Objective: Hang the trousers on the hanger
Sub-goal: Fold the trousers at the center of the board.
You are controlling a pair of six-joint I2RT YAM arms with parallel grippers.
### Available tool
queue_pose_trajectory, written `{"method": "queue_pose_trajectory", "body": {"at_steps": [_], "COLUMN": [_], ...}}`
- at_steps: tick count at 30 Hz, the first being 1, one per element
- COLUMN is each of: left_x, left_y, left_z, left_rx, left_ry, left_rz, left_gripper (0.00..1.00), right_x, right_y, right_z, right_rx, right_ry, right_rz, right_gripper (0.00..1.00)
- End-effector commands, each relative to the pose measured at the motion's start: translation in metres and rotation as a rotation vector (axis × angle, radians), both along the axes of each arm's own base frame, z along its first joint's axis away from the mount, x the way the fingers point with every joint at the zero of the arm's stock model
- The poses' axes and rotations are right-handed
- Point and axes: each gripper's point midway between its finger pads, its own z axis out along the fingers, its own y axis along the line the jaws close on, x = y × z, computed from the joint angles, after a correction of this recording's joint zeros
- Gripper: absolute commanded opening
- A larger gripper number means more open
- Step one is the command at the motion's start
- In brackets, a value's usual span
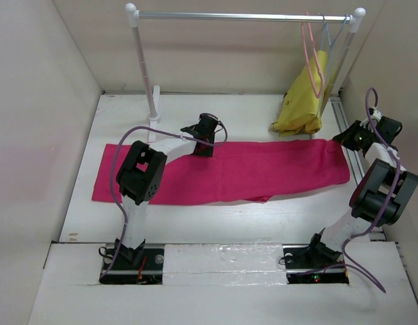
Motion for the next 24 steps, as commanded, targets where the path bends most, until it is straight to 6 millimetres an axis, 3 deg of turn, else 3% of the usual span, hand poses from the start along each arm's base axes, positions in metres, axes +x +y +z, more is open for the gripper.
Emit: {"method": "queue_pose_trajectory", "body": {"at_steps": [1,3,7,13,14,16,17,19,24], "left_x": [-0.014,-0.017,-0.020,-0.021,-0.021,-0.017,-0.018,-0.017,-0.017], "left_y": [0.001,0.002,0.002,0.000,0.003,0.008,0.009,0.007,0.002], "left_z": [-0.010,-0.009,-0.002,0.013,0.016,0.024,0.024,0.030,0.037], "left_rx": [0.011,0.006,-0.002,-0.021,-0.011,-0.013,-0.012,-0.024,-0.065], "left_ry": [0.067,0.070,0.067,0.061,0.051,0.034,0.041,0.031,-0.004], "left_rz": [-0.031,-0.035,-0.052,-0.049,-0.033,-0.012,-0.008,-0.004,-0.026], "left_gripper": [0.32,0.25,0.00,0.00,0.05,0.30,0.35,0.40,0.39], "right_x": [0.004,0.003,0.003,0.003,0.003,0.003,0.003,0.002,0.002], "right_y": [-0.002,-0.006,-0.007,-0.007,-0.006,-0.006,-0.006,-0.005,-0.004], "right_z": [0.011,0.011,0.011,0.009,0.009,0.008,0.007,0.006,0.006], "right_rx": [-0.018,-0.017,-0.012,-0.009,-0.007,-0.009,-0.008,-0.006,-0.002], "right_ry": [-0.045,-0.043,-0.038,-0.033,-0.033,-0.032,-0.031,-0.031,-0.031], "right_rz": [0.019,0.008,0.000,0.003,0.005,0.007,0.007,0.011,0.017], "right_gripper": [0.00,0.00,0.00,0.00,0.00,0.00,0.00,0.00,0.00]}}
